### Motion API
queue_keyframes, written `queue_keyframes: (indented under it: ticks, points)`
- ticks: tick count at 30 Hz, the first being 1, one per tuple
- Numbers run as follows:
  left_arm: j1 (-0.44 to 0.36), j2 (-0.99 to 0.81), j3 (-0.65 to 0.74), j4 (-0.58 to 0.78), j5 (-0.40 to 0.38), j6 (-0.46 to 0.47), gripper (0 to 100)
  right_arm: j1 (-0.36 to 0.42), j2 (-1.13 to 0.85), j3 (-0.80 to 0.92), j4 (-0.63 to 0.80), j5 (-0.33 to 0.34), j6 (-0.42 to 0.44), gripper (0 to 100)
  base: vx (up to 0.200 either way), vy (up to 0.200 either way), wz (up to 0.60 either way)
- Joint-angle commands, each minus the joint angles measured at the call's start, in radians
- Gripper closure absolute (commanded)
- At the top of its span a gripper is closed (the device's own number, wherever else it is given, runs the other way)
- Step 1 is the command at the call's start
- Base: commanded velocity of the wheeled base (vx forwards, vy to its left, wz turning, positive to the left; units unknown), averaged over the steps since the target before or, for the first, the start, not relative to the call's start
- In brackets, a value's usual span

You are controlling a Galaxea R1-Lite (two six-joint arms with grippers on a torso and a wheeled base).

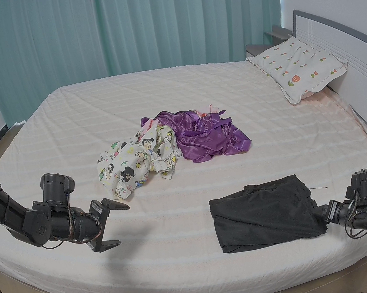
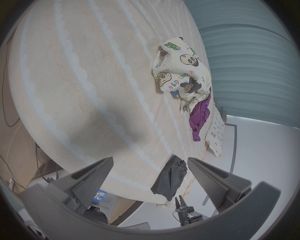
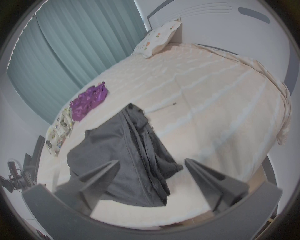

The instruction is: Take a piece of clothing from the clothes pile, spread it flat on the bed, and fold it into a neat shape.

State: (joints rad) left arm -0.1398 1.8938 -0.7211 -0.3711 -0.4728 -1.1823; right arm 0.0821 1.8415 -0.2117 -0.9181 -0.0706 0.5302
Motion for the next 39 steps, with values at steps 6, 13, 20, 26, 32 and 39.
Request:
queue_keyframes:
  ticks: [6, 13, 20, 26, 32, 39]
  points:
    - [-0.003, 0.005, 0.000, 0.000, -0.001, 0.000, 0, -0.058, -0.005, -0.109, -0.015, 0.068, 0.016, 0, 0.000, 0.000, 0.00]
    - [-0.021, 0.022, 0.006, -0.002, -0.001, 0.000, 0, -0.016, 0.171, -0.318, -0.010, 0.112, 0.108, 0, 0.000, 0.000, 0.00]
    - [-0.027, 0.053, 0.002, -0.002, -0.006, -0.003, 0, -0.010, 0.285, -0.410, -0.019, 0.270, 0.103, 0, 0.000, 0.000, 0.00]
    - [-0.030, 0.051, 0.006, -0.002, -0.007, -0.003, 0, -0.045, 0.340, -0.486, -0.021, 0.285, 0.085, 0, 0.000, 0.000, 0.00]
    - [-0.035, 0.053, 0.005, -0.002, -0.007, -0.003, 0, -0.055, 0.346, -0.506, -0.022, 0.293, 0.083, 0, 0.000, 0.000, 0.00]
    - [-0.035, 0.053, 0.005, -0.003, -0.007, -0.003, 0, -0.055, 0.374, -0.523, -0.022, 0.364, 0.108, 0, 0.000, 0.000, 0.00]
